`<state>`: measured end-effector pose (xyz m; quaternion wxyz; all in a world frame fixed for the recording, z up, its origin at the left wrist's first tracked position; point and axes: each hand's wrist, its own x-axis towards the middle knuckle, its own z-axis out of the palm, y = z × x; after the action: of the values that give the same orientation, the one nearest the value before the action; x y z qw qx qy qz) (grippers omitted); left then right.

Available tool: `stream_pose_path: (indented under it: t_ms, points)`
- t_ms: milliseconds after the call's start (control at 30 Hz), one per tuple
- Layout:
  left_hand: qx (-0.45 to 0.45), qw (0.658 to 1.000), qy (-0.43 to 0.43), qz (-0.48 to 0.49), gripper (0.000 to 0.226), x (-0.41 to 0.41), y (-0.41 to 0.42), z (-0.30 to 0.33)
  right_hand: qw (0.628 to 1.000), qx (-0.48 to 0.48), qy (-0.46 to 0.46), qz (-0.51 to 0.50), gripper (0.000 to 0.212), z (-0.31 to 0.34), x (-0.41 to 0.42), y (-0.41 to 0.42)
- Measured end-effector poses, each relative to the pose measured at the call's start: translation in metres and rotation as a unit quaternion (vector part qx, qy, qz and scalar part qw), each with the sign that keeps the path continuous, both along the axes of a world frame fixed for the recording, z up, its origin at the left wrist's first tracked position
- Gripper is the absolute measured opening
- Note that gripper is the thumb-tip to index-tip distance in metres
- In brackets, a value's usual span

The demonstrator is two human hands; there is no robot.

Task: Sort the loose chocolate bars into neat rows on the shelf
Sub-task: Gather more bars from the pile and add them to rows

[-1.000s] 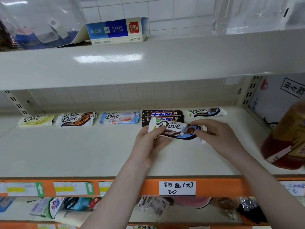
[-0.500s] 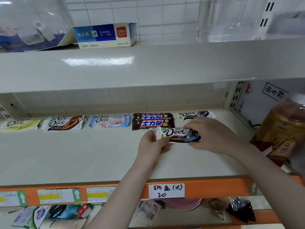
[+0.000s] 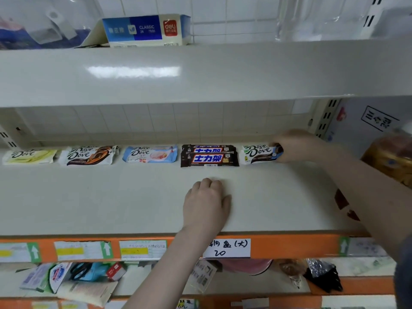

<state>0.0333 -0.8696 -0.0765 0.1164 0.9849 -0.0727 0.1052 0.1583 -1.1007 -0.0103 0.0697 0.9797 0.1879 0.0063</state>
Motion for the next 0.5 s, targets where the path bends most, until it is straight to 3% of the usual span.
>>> stream_pose_path:
  t_ms: [500]
  points:
    - [-0.016,1.000,0.004,0.007,0.037,-0.002,-0.002,0.001,0.997,0.052,0.053,-0.009,0.030,-0.018,0.029,-0.006]
